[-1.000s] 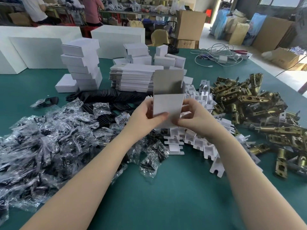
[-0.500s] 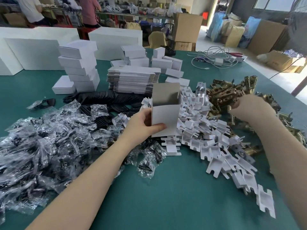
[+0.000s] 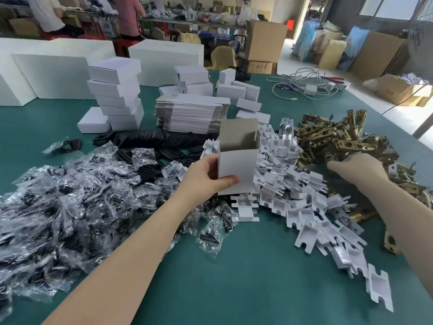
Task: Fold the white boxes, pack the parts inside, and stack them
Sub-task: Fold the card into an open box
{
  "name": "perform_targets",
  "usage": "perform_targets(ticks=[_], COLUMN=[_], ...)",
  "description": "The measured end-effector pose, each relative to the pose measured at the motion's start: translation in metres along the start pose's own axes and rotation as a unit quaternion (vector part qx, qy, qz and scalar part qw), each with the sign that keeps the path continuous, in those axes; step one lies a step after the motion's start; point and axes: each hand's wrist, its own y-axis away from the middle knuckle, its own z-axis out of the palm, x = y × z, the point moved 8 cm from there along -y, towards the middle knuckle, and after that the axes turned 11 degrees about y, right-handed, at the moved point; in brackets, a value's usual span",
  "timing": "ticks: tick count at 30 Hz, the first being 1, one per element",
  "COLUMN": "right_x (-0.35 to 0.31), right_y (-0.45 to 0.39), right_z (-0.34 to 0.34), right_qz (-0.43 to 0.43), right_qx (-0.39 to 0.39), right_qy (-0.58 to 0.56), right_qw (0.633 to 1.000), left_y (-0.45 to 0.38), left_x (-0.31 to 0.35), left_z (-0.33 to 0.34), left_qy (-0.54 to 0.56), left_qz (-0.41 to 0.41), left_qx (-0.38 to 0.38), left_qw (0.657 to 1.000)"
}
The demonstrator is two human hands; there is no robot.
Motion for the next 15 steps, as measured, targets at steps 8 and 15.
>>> perform_targets(ticks=[8, 15], right_x=[0.007, 0.007], right_y=[-0.008, -0.009], right_z=[-0.040, -0.041], right_qz=[-0.015, -0.028], right_qx=[0.052, 0.088], right_qy=[0.015, -0.015], right_qw=[0.998, 0.996], left_y=[0.001, 0.001], left_x=[0.003, 0.005], left_z=[0.002, 0.004], left_qy=[0.005, 0.008], left_qz=[0.007, 0.008], left_qx=[-0.010, -0.013], left_qw=[1.000, 1.000])
